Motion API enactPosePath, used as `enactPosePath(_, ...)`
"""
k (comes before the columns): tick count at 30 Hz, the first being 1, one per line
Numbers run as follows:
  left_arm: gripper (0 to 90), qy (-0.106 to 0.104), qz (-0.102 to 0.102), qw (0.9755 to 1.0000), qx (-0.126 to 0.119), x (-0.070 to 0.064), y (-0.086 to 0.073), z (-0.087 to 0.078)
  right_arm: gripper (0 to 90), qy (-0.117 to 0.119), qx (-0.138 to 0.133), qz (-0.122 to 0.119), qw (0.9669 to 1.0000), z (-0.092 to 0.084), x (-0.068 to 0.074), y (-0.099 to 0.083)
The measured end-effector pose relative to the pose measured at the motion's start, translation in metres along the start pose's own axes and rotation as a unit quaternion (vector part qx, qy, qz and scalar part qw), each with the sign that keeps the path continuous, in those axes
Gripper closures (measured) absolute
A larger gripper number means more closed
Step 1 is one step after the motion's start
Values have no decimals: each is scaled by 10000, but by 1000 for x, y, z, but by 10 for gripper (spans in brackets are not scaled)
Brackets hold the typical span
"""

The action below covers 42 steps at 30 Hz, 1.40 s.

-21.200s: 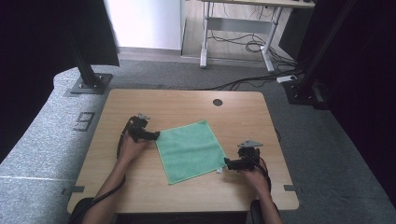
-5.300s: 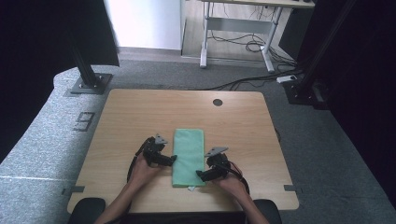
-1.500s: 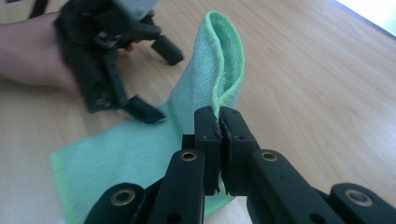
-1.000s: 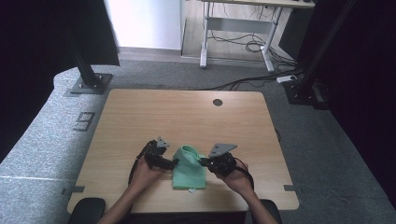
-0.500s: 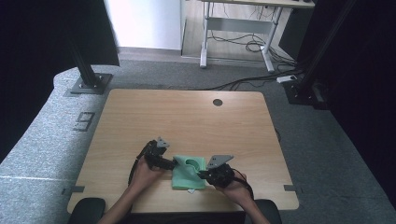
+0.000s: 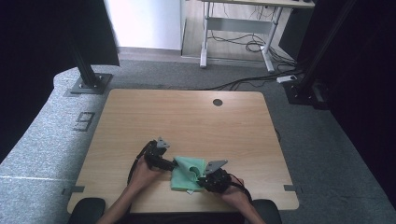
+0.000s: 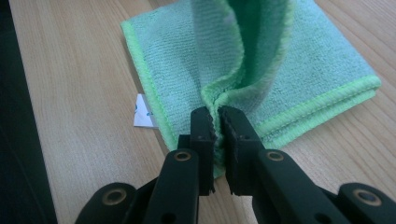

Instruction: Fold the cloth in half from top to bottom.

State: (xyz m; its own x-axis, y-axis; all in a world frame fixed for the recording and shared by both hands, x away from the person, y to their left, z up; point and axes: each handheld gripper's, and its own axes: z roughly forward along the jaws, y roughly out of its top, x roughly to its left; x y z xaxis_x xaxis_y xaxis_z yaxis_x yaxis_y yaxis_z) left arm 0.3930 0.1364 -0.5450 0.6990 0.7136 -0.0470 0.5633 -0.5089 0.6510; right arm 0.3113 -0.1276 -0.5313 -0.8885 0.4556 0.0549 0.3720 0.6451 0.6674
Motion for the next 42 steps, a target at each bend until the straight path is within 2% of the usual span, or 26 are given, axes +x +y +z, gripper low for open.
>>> enactPosePath(2, 60, -235, 45, 9997, 82, -1, 1, -7, 819, -16, 8, 2, 10000, 0, 0, 0)
enactPosePath(6, 59, -412, 202, 9989, -6, -4, 3, -27, 817, -5, -5, 30, 10000, 1, 0, -1)
enactPosePath(10, 61, -330, 93, 9990, -278, 3, 11, -41, 808, 10, -12, 39, 10000, 1, 0, -1)
enactPosePath(12, 63, -260, 50, 9991, -321, 6, 18, -40, 807, 23, -14, 67, 10000, 1, 0, 0)
enactPosePath(14, 64, -226, 90, 9992, -333, 6, 26, -35, 807, 45, -13, 112, 9999, 1, -1, 0)
enactPosePath(19, 69, -355, 225, 9987, -293, 7, 39, -18, 768, 53, -41, 142, 9999, -1, 0, 0)
enactPosePath(23, 69, -456, 392, 9981, -111, 5, 33, -13, 654, -13, -119, 179, 9998, -11, 1, 0)
enactPosePath(27, 75, -597, 308, 9977, -85, 5, 23, -13, 562, -123, -345, 360, 9987, -29, -5, -3)
enactPosePath(31, 75, -638, 369, 9973, 4, -1, 15, -16, 504, -345, -456, 570, 9967, -38, -15, -5)
enactPosePath(35, 75, -688, 481, 9965, 43, -12, 9, -24, 449, -427, -517, 786, 9946, -32, -22, -3)
enactPosePath(42, 75, -854, 665, 9941, 60, -36, -8, -38, 386, -534, -309, 757, 9952, -10, -20, 3)
